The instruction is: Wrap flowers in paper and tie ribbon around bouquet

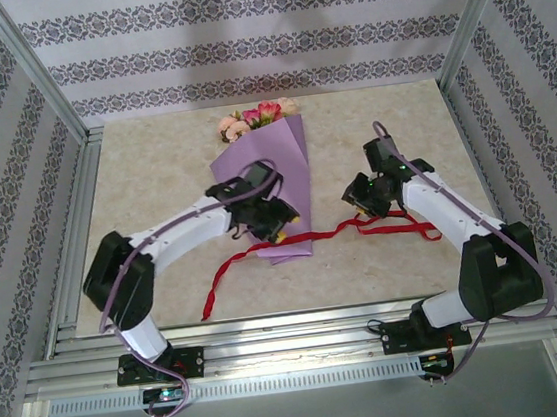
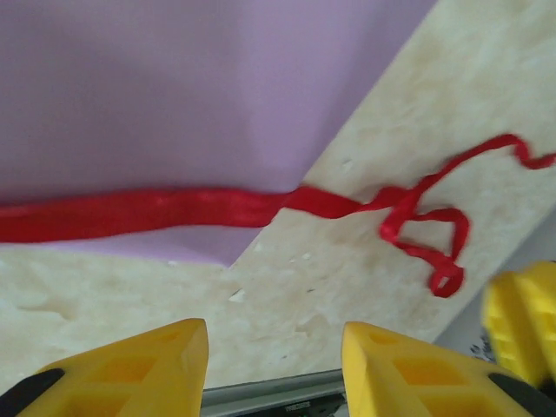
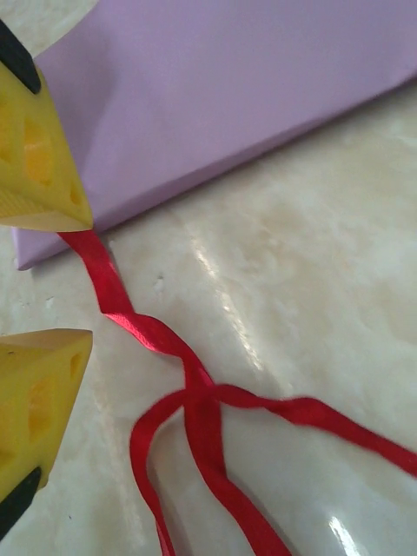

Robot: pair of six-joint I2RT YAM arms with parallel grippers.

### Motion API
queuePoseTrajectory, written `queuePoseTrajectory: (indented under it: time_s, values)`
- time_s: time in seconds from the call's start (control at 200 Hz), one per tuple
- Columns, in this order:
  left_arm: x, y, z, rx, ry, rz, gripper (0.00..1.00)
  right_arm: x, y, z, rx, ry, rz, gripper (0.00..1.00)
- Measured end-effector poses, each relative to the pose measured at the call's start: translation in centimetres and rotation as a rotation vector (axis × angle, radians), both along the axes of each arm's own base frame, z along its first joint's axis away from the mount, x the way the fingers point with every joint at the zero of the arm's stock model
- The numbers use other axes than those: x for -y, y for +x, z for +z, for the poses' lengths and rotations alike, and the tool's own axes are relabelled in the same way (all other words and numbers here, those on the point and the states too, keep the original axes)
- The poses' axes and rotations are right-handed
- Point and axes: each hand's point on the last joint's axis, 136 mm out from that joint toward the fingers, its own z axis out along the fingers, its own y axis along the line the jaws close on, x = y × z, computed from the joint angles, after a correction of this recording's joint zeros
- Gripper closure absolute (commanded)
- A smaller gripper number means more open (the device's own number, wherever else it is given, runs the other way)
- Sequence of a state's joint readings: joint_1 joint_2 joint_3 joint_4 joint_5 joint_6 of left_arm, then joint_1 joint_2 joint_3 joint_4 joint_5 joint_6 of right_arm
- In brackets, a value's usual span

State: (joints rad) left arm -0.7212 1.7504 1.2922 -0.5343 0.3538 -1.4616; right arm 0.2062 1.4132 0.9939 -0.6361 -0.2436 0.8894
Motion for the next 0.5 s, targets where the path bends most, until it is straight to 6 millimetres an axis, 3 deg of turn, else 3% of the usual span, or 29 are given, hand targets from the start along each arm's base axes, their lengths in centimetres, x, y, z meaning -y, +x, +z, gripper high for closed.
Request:
queuePoseTrajectory:
  time_s: [0.18,0.505]
  values:
    - [-0.3,1.5,-4.2,-0.099,0.082,0.167,0.55,0.9,0.3,-0.1,-0.011,0.011,-0.042,0.65]
    - [-1.7,1.2,-6.4,-0.165,0.111,0.308,0.58,1.0,-0.1,-0.5,-0.019,0.013,-0.042,0.65]
